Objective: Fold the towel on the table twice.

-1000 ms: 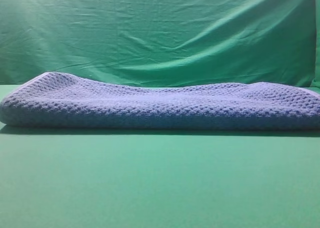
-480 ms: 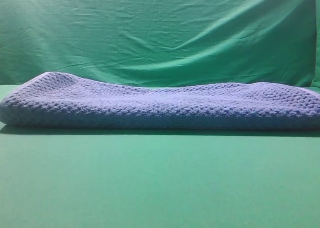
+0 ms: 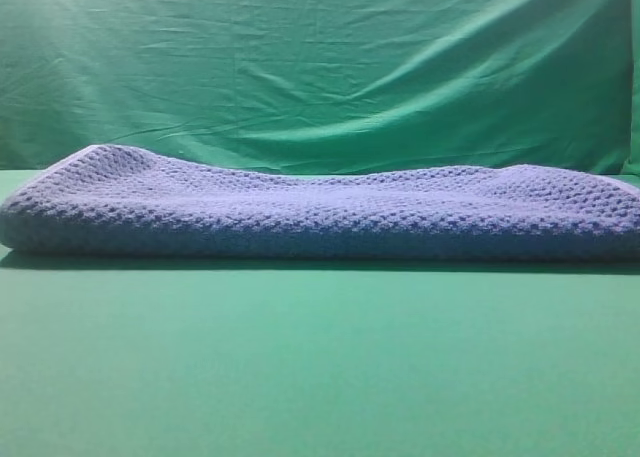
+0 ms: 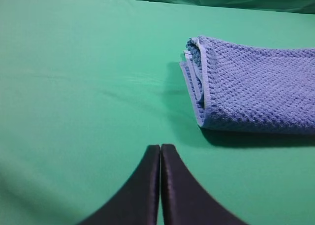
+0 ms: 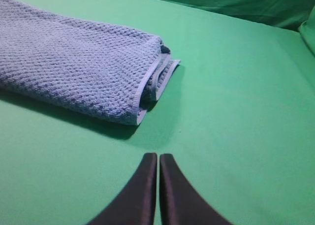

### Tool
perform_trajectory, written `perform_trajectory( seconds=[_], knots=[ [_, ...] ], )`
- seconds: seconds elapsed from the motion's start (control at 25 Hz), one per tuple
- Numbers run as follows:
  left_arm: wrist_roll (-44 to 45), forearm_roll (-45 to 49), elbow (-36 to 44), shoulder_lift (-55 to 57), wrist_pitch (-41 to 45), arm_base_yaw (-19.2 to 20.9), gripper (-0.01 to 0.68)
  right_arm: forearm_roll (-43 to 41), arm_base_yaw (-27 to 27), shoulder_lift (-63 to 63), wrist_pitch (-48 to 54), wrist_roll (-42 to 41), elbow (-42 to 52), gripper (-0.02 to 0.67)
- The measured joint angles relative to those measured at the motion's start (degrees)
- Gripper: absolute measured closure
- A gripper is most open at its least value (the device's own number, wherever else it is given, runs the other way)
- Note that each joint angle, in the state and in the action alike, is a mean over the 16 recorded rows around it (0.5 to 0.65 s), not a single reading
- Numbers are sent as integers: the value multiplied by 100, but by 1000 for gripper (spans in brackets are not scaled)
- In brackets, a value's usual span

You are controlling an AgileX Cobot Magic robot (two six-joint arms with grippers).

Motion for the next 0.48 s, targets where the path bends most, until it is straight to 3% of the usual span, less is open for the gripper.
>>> perform_trajectory(
  seconds=[0.48],
  knots=[
    [51,362,21,0,-141,0,673,29,0,0,-67,-36,82,649]
  ],
)
